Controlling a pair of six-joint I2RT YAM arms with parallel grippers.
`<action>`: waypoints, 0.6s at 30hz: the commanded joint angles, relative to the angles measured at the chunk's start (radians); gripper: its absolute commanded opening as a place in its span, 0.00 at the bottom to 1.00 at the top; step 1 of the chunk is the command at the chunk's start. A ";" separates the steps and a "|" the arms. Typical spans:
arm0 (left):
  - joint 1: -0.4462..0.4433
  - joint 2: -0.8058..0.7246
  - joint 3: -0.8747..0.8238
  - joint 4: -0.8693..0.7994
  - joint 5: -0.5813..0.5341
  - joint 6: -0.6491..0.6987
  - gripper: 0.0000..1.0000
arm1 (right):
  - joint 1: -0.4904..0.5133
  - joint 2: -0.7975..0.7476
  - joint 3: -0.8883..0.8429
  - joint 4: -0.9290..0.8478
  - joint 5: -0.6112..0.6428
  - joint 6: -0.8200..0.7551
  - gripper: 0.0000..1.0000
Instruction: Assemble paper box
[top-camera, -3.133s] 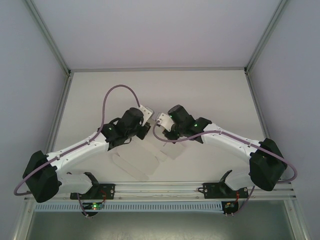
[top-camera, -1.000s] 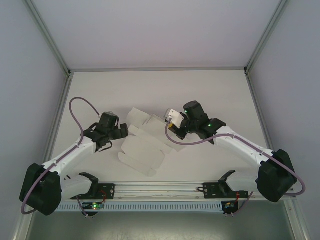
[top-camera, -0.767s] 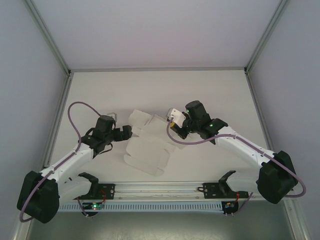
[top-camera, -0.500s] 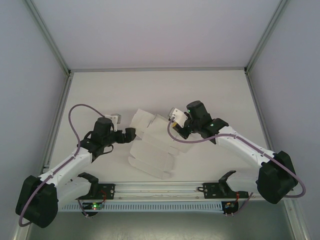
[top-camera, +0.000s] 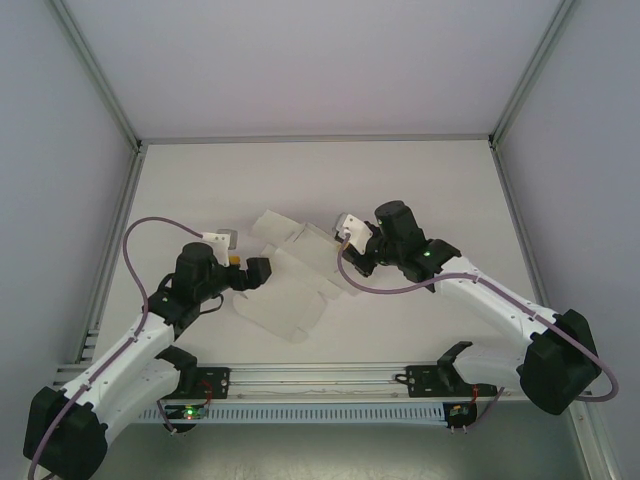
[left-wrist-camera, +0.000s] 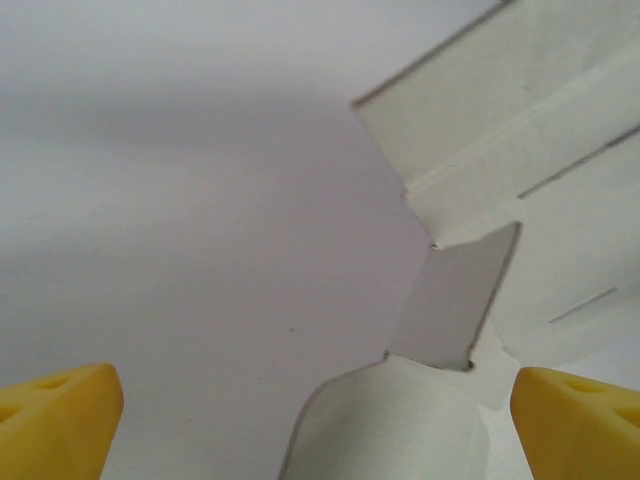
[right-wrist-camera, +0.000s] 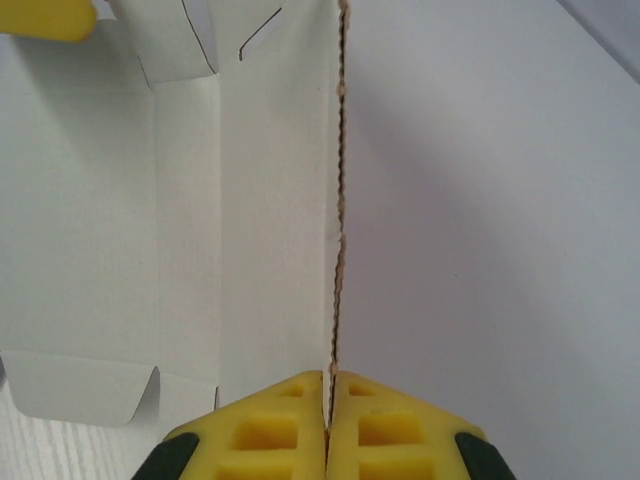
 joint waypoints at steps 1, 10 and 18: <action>-0.007 -0.008 0.045 -0.032 -0.053 0.016 0.92 | 0.007 -0.018 -0.016 0.019 -0.036 0.006 0.00; -0.020 0.116 0.101 0.052 0.123 0.070 0.29 | 0.008 0.004 -0.004 0.019 -0.042 0.023 0.00; -0.187 0.153 0.113 0.079 -0.087 0.139 0.00 | 0.019 0.018 0.005 0.010 -0.012 0.035 0.00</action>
